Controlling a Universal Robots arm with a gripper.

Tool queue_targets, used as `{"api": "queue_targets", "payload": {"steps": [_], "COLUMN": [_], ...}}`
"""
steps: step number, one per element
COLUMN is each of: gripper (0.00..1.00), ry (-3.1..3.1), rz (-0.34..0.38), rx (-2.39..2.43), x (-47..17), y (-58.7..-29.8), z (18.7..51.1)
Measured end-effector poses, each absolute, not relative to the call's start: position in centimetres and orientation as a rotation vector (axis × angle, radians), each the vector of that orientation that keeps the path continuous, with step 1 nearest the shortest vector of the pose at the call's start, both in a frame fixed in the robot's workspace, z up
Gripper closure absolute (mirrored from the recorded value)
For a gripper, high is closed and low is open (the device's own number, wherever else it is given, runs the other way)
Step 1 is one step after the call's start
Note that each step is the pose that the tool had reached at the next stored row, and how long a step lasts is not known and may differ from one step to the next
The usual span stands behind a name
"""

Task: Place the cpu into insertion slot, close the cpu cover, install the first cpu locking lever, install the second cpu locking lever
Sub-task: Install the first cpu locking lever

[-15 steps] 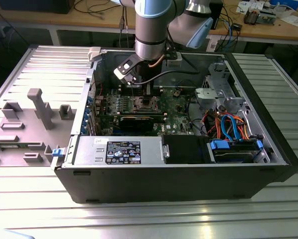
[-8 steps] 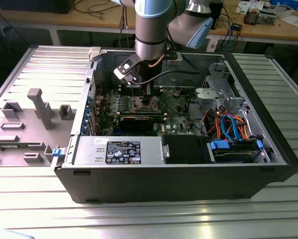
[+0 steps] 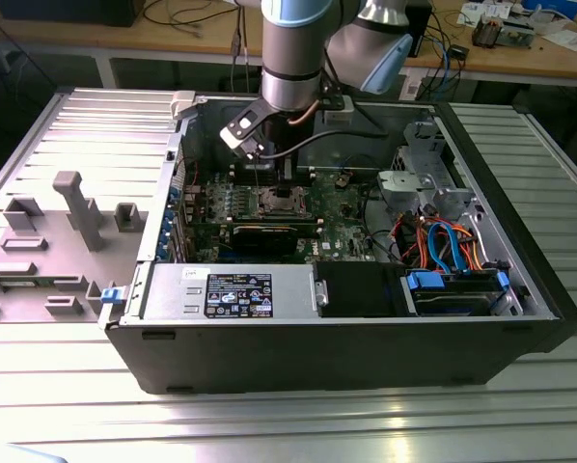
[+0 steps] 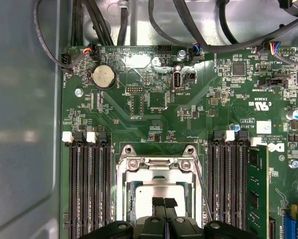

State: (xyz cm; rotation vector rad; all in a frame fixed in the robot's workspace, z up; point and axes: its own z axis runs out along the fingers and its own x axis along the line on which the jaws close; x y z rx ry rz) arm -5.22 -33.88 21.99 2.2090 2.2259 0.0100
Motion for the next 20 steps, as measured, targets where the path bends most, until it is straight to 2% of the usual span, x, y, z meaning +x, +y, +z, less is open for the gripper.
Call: {"api": "queue_targets", "payload": {"steps": [20], "gripper": [0.89], "ry": [2.226], "rz": [0.01], "rx": [2.209], "x": [-5.22], "y": [-33.88], "z": [23.08]}}
